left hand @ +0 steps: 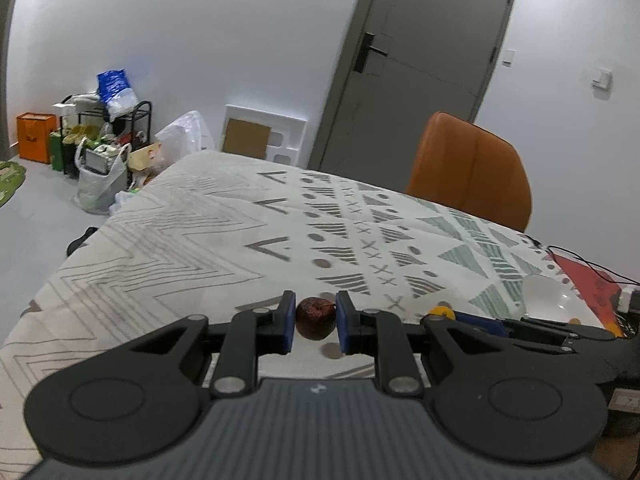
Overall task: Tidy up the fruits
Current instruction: 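Carry the plum with the left tool while the right tool carries the mandarin to the plate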
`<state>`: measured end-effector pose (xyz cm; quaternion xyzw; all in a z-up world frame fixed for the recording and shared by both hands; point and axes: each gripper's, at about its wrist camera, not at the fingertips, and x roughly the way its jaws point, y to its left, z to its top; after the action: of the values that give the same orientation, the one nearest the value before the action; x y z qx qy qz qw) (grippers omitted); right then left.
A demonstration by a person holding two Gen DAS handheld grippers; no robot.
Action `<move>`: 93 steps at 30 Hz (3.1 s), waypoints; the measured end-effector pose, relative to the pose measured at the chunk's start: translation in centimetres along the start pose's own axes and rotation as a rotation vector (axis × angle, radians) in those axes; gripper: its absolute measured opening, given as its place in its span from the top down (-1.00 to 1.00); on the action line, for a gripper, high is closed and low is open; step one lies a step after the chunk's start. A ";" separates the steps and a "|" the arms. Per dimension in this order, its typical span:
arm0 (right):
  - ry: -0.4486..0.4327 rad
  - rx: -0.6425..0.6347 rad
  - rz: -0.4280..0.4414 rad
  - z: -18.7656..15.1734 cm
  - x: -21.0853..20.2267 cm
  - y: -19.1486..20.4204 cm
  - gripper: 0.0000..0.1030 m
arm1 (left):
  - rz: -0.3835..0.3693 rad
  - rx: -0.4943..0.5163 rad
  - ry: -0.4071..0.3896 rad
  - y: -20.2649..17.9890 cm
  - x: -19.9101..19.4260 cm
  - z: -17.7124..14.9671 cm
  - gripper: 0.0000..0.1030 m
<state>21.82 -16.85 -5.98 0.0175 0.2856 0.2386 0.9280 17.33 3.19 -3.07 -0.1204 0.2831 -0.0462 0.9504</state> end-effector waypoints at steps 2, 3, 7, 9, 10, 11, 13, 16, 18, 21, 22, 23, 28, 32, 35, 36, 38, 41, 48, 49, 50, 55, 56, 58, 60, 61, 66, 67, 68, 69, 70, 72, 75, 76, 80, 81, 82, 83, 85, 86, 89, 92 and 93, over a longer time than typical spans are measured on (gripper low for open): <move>-0.012 0.007 -0.004 0.1 -0.8 -0.3 0.56 | -0.014 0.008 -0.004 -0.7 -0.1 0.0 0.62; -0.019 0.010 -0.008 0.1 -1.2 -0.5 0.56 | -0.019 0.012 -0.005 -1.0 -0.2 -0.1 0.62; -0.045 0.027 -0.024 0.1 -2.7 -1.3 0.56 | -0.041 0.031 -0.009 -2.3 -0.3 -0.1 0.62; -0.057 0.035 -0.032 0.0 -3.5 -1.8 0.56 | -0.050 0.040 -0.012 -2.9 -0.4 -0.1 0.62; -0.063 0.040 -0.036 -0.1 -3.8 -2.0 0.56 | -0.054 0.044 -0.013 -3.2 -0.4 0.0 0.62; -0.069 0.045 -0.039 -0.1 -4.1 -2.2 0.56 | -0.059 0.049 -0.014 -3.5 -0.5 -0.1 0.62; -0.079 0.054 -0.046 -0.3 -4.6 -2.7 0.56 | -0.065 0.056 -0.013 -4.1 -0.5 -0.1 0.62; -0.092 0.065 -0.054 -0.5 -5.5 -3.4 0.56 | -0.076 0.070 -0.017 -5.0 -0.7 -0.1 0.62; -0.099 0.073 -0.062 -0.6 -5.9 -3.9 0.56 | -0.084 0.076 -0.019 -5.5 -0.8 -0.2 0.62; -0.110 0.084 -0.074 -0.8 -6.6 -4.6 0.56 | -0.093 0.086 -0.022 -6.2 -0.9 -0.2 0.62; -0.114 0.089 -0.079 -0.9 -6.9 -5.0 0.56 | -0.096 0.089 -0.023 -6.4 -0.9 -0.3 0.62; -0.118 0.092 -0.083 -0.9 -7.1 -5.1 0.56 | -0.100 0.093 -0.023 -6.7 -0.9 -0.3 0.62; -0.135 0.113 -0.106 -1.2 -8.1 -6.3 0.56 | -0.117 0.109 -0.023 -8.0 -0.8 -0.4 0.62; -0.146 0.127 -0.124 -1.4 -8.7 -7.2 0.56 | -0.130 0.120 -0.022 -8.9 -0.7 -0.5 0.62; -0.153 0.137 -0.137 -1.6 -9.2 -8.0 0.56 | -0.139 0.131 -0.022 -9.7 -0.4 -0.5 0.62; -0.156 0.141 -0.141 -1.6 -9.4 -8.3 0.56 | -0.142 0.135 -0.021 -9.9 -0.3 -0.5 0.62; -0.160 0.147 -0.151 -1.8 -9.7 -8.8 0.56 | -0.150 0.144 -0.019 -10.5 -0.2 -0.5 0.62; -0.166 0.163 -0.167 -2.0 -10.2 -9.7 0.56 | -0.161 0.157 -0.017 -11.5 0.1 -0.6 0.62; -0.174 0.203 -0.204 -2.6 -11.1 -11.9 0.56 | -0.184 0.182 -0.008 -13.5 0.9 -0.9 0.62; -0.176 0.209 -0.209 -2.7 -11.3 -12.3 0.56 | -0.188 0.186 -0.006 -13.8 1.0 -0.9 0.62; -0.177 0.214 -0.214 -2.8 -11.4 -12.6 0.56 | -0.194 0.190 -0.005 -14.2 1.2 -1.0 0.62; -0.181 0.245 -0.240 -3.2 -11.6 -13.9 0.56 | -0.215 0.215 0.002 -15.7 1.6 -1.3 0.62; -0.181 0.249 -0.244 -3.3 -11.6 -14.2 0.56 | -0.217 0.218 0.003 -16.0 1.7 -1.3 0.62; -0.182 0.256 -0.250 -3.4 -11.7 -14.6 0.56 | -0.223 0.226 0.006 -16.6 2.0 -1.4 0.62; -0.179 0.265 -0.254 -3.6 -11.7 -15.1 0.56 | -0.227 0.231 0.009 -17.0 2.3 -1.4 0.62; -0.178 0.269 -0.257 -3.6 -11.7 -15.3 0.56 | -0.229 0.234 0.011 -17.2 2.5 -1.4 0.62; -0.171 0.282 -0.268 -3.9 -11.7 -16.4 0.56 | -0.236 0.252 0.030 -18.3 3.4 -1.8 0.62; -0.170 0.286 -0.271 -3.9 -11.7 -16.5 0.56 | -0.238 0.255 0.032 -18.5 3.6 -1.8 0.62; -0.168 0.290 -0.274 -4.0 -11.7 -16.8 0.56 | -0.240 0.258 0.035 -18.7 3.7 -1.9 0.62; -0.167 0.293 -0.275 -4.0 -11.6 -17.0 0.56 | -0.243 0.260 0.036 -19.0 3.9 -1.9 0.62; -0.165 0.295 -0.277 -4.0 -11.6 -17.2 0.55 | -0.245 0.263 0.036 -19.2 4.1 -1.9 0.62; -0.164 0.298 -0.278 -4.0 -11.4 -17.5 0.56 | -0.249 0.265 0.038 -19.5 4.4 -1.8 0.62; -0.163 0.297 -0.273 -3.8 -11.1 -17.8 0.55 | -0.253 0.267 0.040 -20.0 4.9 -1.6 0.62; -0.163 0.296 -0.272 -3.7 -11.0 -18.0 0.55 | -0.255 0.269 0.041 -20.2 5.1 -1.6 0.62; -0.166 0.290 -0.268 -3.3 -10.7 -18.2 0.55 | -0.258 0.270 0.043 -20.7 5.8 -1.3 0.62; -0.167 0.290 -0.269 -3.2 -10.7 -18.2 0.55 | -0.259 0.270 0.044 -20.8 5.9 -1.2 0.62; -0.167 0.288 -0.270 -3.1 -10.6 -18.2 0.54 | -0.261 0.272 0.045 -21.0 6.0 -1.1 0.62; -0.169 0.286 -0.271 -3.0 -10.6 -18.2 0.46 | -0.264 0.274 0.046 -21.1 6.1 -1.1 0.62; -0.172 0.279 -0.272 -2.9 -10.6 -18.1 0.40 | -0.266 0.275 0.060 -21.4 6.4 -1.0 0.61; -0.173 0.276 -0.268 -2.9 -10.7 -18.1 0.40 | -0.262 0.269 0.069 -21.5 6.6 -1.0 0.61; -0.166 0.284 -0.268 -3.2 -10.8 -18.1 0.40 | -0.251 0.267 0.078 -21.5 6.7 -1.1 0.54; -0.152 0.293 -0.266 -3.6 -10.9 -18.0 0.39 | -0.245 0.273 0.087 -21.3 6.6 -1.3 0.53; -0.150 0.294 -0.265 -3.7 -11.0 -17.9 0.39 | -0.245 0.273 0.090 -21.2 6.4 -1.3 0.52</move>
<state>19.63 -38.04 -6.34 0.1328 0.2473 0.0683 0.9574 21.56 -18.60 -2.13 -0.0218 0.2999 -0.2047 0.9315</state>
